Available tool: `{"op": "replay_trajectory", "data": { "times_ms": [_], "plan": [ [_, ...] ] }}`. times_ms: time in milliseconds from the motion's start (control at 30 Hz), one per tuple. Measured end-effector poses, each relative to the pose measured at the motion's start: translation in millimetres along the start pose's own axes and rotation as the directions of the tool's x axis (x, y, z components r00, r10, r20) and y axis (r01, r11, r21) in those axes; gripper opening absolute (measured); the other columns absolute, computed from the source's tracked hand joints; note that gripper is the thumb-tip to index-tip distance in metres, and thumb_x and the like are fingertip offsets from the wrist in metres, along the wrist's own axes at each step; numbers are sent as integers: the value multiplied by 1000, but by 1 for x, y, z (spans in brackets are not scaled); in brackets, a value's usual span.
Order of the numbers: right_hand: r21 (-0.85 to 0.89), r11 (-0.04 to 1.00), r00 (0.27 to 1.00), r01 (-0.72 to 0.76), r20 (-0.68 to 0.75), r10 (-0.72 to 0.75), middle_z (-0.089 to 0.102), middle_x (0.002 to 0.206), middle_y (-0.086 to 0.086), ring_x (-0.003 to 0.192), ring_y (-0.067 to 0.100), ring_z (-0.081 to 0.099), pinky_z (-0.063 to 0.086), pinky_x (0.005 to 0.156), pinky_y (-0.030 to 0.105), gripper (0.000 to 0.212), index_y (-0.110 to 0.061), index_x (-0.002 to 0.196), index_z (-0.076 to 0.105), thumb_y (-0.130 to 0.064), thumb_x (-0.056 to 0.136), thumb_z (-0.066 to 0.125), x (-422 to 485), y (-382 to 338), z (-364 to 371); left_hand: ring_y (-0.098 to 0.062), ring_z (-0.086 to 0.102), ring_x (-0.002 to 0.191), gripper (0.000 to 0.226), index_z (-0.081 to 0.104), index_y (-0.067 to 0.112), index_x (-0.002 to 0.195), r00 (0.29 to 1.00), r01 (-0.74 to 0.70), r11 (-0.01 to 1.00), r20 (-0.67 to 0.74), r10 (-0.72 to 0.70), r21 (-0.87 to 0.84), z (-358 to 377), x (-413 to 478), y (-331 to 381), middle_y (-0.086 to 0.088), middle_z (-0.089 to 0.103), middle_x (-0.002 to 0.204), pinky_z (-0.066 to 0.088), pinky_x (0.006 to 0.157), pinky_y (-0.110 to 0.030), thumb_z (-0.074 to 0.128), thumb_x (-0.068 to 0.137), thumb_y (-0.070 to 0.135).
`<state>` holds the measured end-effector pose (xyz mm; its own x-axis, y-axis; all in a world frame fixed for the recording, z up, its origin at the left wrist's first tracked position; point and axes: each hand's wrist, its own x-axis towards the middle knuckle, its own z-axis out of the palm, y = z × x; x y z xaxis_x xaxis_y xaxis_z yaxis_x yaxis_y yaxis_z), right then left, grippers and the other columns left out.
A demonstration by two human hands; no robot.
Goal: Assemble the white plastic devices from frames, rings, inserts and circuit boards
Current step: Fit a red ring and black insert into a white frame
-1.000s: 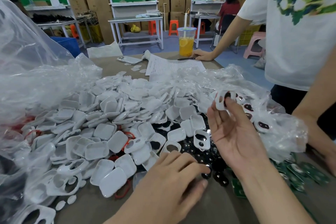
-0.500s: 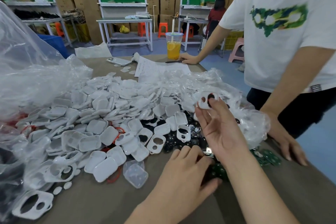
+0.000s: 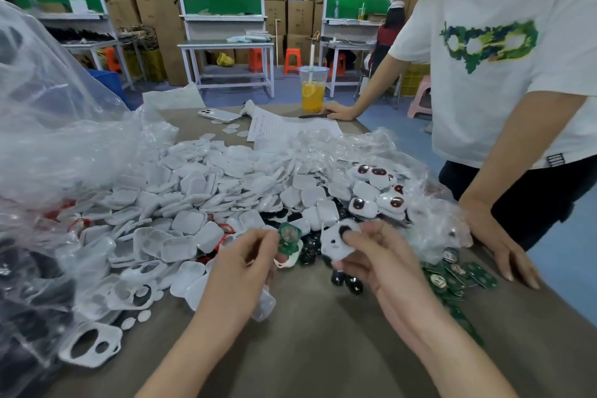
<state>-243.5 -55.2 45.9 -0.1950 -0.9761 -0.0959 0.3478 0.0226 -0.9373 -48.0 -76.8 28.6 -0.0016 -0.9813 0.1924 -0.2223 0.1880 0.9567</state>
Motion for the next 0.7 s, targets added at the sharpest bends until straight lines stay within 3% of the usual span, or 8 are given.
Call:
{"op": "replay_trajectory", "data": {
  "times_ms": [100,167,267,367,533,700],
  "plan": [
    [-187,979,988,-78,115,100,72,87,12,73,21,73,60,64,30,11,-4,95,58,-6,91,69,-10,19,14,-8,55,55,24,72,21,84,998,37,998,-42,-40,-54,-6,7,-2,-3,73,73,49,55,-22,58,101,28],
    [-324,944,986,-56,128,103,73,83,7,73,22,74,61,65,32,11,-7,94,59,-10,92,69,-12,27,20,-8,55,55,23,72,17,86,997,44,995,-55,-49,-89,-8,10,-3,-6,73,74,49,54,-20,58,101,25],
    [-501,865,994,26,107,32,74,78,-5,69,17,75,60,74,34,9,-18,92,59,-21,93,68,-14,34,22,-9,56,57,22,73,16,87,997,55,990,-54,-63,-132,-9,11,-5,-7,73,74,49,54,-20,58,101,24],
    [-647,753,993,117,87,-79,72,79,-9,67,6,70,49,62,21,9,-31,86,58,-33,91,65,-17,41,24,-11,56,57,23,73,14,88,996,57,987,-55,-66,-147,-8,12,-6,-7,73,75,49,55,-20,58,101,24],
    [-805,524,943,278,126,-307,58,88,-16,85,-1,55,40,69,13,14,-31,80,56,-34,91,64,-16,48,23,-10,56,59,22,72,15,88,997,54,987,-54,-63,-154,-8,13,-8,-6,73,75,49,55,-20,57,101,24],
    [-875,399,929,274,133,-346,50,90,-15,93,6,50,32,71,19,18,-29,80,53,-39,92,61,-12,54,20,-9,57,59,22,72,19,85,996,35,993,-80,-44,-114,-8,14,-10,-4,73,73,50,56,-22,57,101,25]
  ]
}}
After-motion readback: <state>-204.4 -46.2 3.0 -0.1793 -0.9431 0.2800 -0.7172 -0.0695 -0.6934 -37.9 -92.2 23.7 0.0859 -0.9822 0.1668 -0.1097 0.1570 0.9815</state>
